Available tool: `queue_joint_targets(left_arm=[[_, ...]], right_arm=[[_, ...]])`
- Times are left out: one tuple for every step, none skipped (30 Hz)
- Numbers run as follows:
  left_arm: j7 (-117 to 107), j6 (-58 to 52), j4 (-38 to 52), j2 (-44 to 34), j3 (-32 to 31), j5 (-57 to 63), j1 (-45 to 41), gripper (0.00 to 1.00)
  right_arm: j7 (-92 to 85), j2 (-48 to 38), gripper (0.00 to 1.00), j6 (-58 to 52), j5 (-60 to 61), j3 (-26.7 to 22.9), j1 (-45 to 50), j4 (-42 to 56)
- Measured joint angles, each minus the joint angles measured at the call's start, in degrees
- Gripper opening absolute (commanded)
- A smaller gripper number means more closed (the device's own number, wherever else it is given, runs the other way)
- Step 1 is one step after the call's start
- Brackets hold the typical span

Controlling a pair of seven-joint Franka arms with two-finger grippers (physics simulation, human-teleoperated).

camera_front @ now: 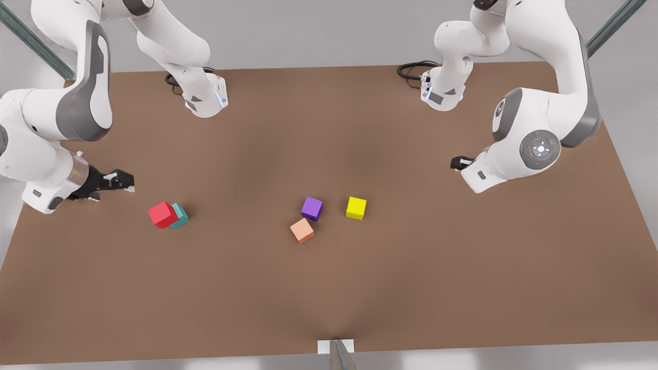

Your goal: Pick up red wooden cube and pass to hand red wooden cube and place in blue wooden cube

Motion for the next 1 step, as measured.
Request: queue_joint_targets(left_arm=[[-0.01,-0.08,-0.03,0.05,-0.16,-0.03,-0.14,1.00]], right_arm=[[0.97,-0.44,1.00,-0.08,0.24,-0.02,-0.05,-0.67]])
